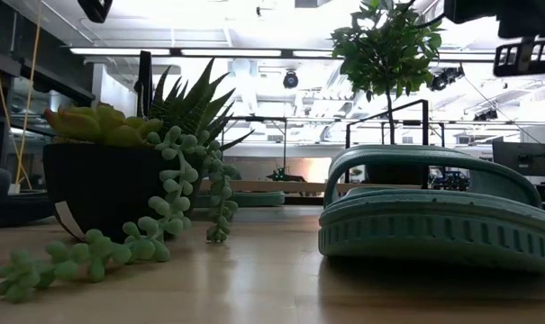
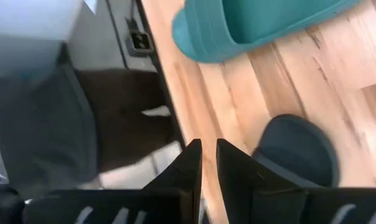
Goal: Pick and place slides into the shelf
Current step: Put the right black slipper on the shelf
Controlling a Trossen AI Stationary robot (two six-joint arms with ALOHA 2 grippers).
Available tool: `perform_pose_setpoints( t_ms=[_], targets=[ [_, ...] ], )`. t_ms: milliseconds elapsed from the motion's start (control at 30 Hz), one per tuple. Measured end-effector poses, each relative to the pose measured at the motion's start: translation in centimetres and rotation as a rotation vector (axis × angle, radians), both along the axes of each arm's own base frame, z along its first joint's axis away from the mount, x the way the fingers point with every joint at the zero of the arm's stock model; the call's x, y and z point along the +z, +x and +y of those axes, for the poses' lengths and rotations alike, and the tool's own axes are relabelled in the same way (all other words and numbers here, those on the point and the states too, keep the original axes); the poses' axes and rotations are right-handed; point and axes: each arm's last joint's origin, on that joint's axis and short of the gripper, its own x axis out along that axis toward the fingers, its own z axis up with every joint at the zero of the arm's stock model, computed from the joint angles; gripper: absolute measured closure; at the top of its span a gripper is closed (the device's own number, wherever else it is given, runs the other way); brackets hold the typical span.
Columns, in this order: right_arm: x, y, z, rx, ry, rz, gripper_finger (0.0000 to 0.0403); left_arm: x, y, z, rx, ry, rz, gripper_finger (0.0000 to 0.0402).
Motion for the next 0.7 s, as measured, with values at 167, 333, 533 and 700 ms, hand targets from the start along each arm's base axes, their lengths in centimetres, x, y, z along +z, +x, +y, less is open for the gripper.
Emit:
perform_pose_setpoints(
  t_ms=[167, 333, 533, 700],
  targets=[
    [-1.7, 1.6, 0.3, 0.107, -0.077, 0.02, 0.0363, 0.0, 0.0, 0.0, 0.0, -0.003, -0.001, 0.0401],
    [-3.2, 2.8, 0.6, 0.178, -0.098, 0.061, 0.0363, 0.0, 0.1, 0.0, -0.005, -0.036, -0.004, 0.0401],
    [-4.2, 3.4, 0.9, 0.247, -0.016, 0.116, 0.0363, -0.9, 2.5, -0.4, -0.149, -0.119, 0.085, 0.0401],
    [-4.8, 3.6, 1.0, 0.29, -0.006, 0.127, 0.0363, -1.4, 4.8, -0.5, -0.226, -0.122, 0.119, 0.0401]
  ],
)
